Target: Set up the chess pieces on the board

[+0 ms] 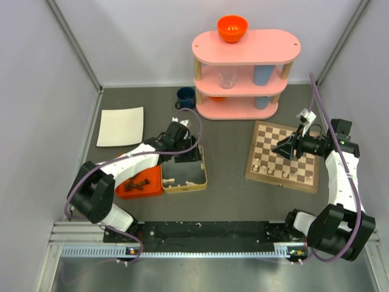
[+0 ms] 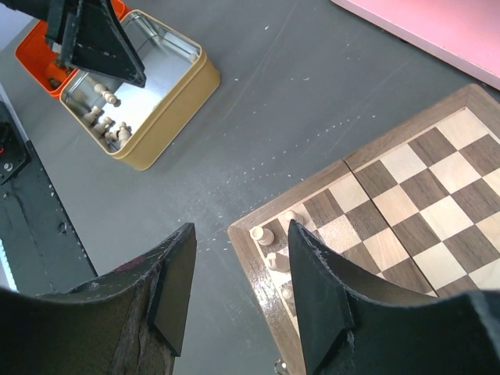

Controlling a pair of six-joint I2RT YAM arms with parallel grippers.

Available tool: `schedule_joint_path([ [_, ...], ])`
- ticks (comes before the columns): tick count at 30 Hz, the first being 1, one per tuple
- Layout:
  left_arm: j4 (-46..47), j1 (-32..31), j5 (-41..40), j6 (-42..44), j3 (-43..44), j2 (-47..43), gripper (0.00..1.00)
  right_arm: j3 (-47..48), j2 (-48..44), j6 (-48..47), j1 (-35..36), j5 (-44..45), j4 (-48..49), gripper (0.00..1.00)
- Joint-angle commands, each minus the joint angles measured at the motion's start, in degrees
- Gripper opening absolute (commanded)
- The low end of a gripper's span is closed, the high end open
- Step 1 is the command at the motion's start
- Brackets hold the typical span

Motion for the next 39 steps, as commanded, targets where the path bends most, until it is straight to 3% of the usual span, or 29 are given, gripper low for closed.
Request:
schedule_joint_path([
  [1, -2.3, 1.6, 2.3, 9.4, 1.7, -2.8, 0.53, 0.2, -1.5, -1.5, -0.4, -2.6, 1.0, 0.5],
  [8, -2.2, 1.6, -1.7, 0.6, 1.4, -0.1, 0.49, -0.1, -1.8, -1.5, -0.4, -2.3, 1.0, 0.51],
  [14, -2.9, 1.2, -8.1, -15.3, 3.1, 4.0, 0.5, -0.1, -1.5, -1.5, -0.4, -2.4, 1.0, 0.51],
  [20, -1.5, -0.3, -13.2, -16.3, 5.7, 7.7, 0.49, -0.1, -1.4, -1.5, -0.4, -2.3, 1.0, 0.51],
  [39, 1.7, -1.8, -8.6, -14.6, 5.9, 12.0, 0.48, -0.1, -0.9, -1.5, -0.4, -2.3, 1.0, 0.52],
])
